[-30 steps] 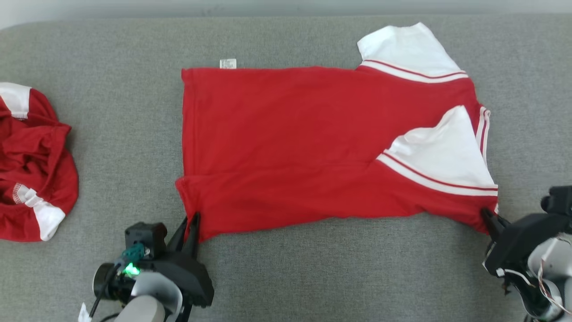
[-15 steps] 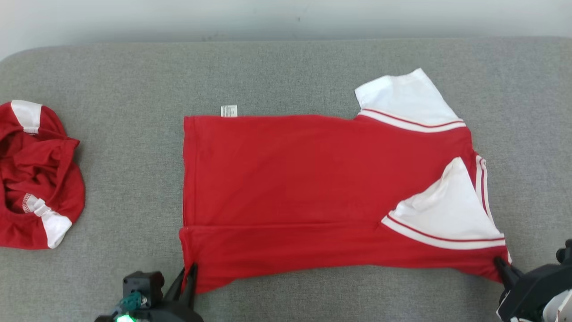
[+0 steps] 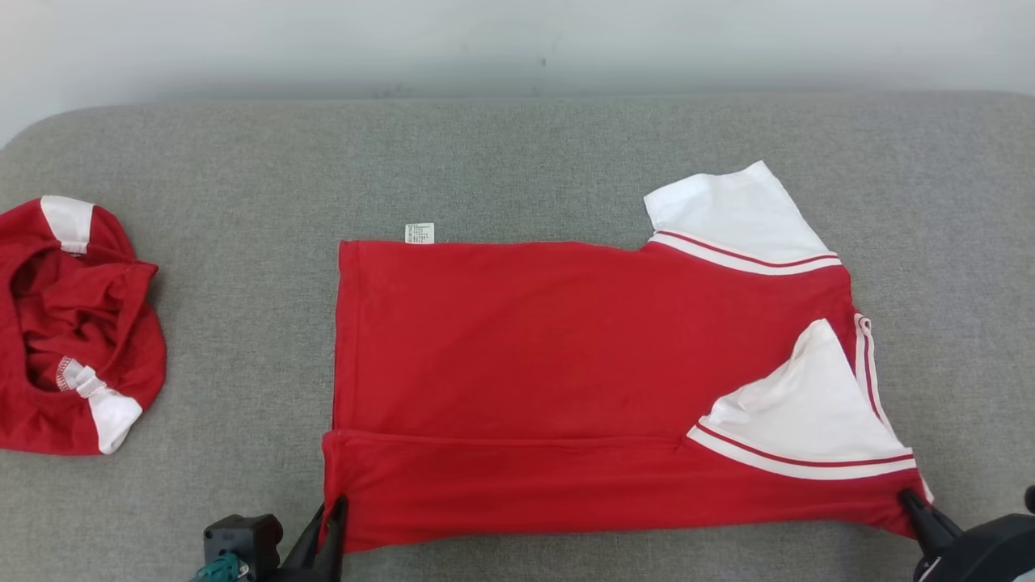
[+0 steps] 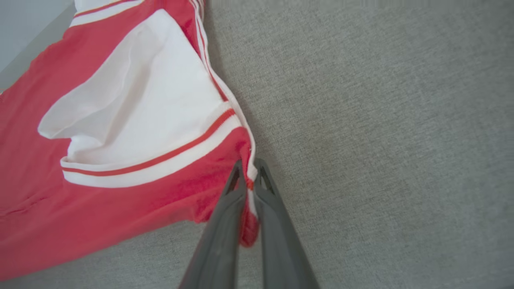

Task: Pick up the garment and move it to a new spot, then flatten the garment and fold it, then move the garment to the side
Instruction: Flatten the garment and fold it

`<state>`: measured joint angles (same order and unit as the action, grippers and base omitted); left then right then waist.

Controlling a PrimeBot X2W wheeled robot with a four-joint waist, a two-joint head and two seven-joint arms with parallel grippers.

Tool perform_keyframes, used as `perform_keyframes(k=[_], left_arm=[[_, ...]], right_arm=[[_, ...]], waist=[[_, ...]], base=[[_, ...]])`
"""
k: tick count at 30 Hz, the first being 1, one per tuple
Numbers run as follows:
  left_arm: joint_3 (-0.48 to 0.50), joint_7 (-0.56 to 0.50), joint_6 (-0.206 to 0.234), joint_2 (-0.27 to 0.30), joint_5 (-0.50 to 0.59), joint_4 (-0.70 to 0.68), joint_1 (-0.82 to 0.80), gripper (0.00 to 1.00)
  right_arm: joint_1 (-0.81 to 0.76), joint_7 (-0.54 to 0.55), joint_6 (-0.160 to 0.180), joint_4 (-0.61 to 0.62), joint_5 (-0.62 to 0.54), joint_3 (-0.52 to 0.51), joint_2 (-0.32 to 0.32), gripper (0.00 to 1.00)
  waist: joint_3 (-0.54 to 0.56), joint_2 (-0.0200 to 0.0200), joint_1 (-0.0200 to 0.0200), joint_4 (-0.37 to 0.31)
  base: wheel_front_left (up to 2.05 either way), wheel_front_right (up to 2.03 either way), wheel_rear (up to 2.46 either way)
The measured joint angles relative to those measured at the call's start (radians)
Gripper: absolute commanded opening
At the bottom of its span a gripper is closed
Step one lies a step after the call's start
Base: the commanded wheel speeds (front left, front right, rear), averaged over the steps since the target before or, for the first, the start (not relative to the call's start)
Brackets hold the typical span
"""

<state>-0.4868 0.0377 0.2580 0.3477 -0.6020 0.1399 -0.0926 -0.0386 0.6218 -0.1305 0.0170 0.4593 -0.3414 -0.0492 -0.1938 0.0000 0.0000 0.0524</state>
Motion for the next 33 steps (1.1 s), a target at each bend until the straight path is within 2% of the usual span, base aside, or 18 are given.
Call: perform_keyframes(k=[6,7,8,9,15,21,27,29,33], left_arm=[[-0.001,-0.013,0.015,0.014,-0.001,-0.036,0.022,0.00],[-0.001,-0.013,0.016,0.014,-0.001,-0.035,0.024,0.18],[-0.001,-0.012,0.016,0.014,-0.001,-0.034,0.024,0.43],[-0.002,-0.010,0.016,0.014,-0.001,-0.029,0.025,1.00],[0.005,-0.006,0.034,0.018,-0.001,-0.023,0.032,1.00],[0.040,-0.035,0.046,0.059,-0.007,-0.080,-0.007,1.00],[0.050,-0.140,0.013,0.105,-0.002,-0.071,-0.193,1.00],[0.050,-0.180,-0.009,0.104,-0.009,-0.044,-0.270,1.00],[0.037,-0.252,-0.059,0.083,-0.026,0.027,-0.419,1.00]], right_arm=[[-0.035,0.015,0.000,0.025,0.005,-0.003,0.000,0.00],[-0.037,0.021,0.000,0.021,0.003,-0.001,0.000,0.07],[-0.037,0.021,0.000,0.015,-0.004,0.001,0.000,0.98],[-0.036,0.020,0.000,0.005,-0.005,0.002,0.000,1.00],[-0.012,-0.001,0.000,-0.018,-0.036,0.008,-0.001,1.00],[0.088,0.038,0.000,0.069,-0.079,0.021,-0.006,1.00],[0.300,0.179,0.000,0.085,-0.098,0.081,-0.091,1.00],[0.391,0.220,0.000,0.049,-0.100,0.114,-0.119,1.00],[0.583,0.235,0.000,-0.062,-0.103,0.171,-0.165,1.00]], waist=[[0.007,0.0000,0.0000,-0.010],[0.006,0.0000,0.0000,-0.013],[0.005,0.0000,0.0000,-0.016],[0.004,0.0000,0.0000,-0.018],[-0.003,0.0000,0.0000,-0.019],[-0.019,0.0000,0.0000,-0.009],[-0.053,0.0000,0.0000,-0.004],[-0.070,0.0000,0.0001,-0.004],[-0.115,0.0000,0.0001,-0.006]], base=[[0.00,0.00,0.00],[0.00,0.00,0.00],[0.00,0.00,0.00],[0.00,0.00,0.00],[0.00,0.00,0.00],[0.00,0.00,0.00],[0.00,0.00,0.00],[0.00,0.00,0.00],[0.00,0.00,0.00]])
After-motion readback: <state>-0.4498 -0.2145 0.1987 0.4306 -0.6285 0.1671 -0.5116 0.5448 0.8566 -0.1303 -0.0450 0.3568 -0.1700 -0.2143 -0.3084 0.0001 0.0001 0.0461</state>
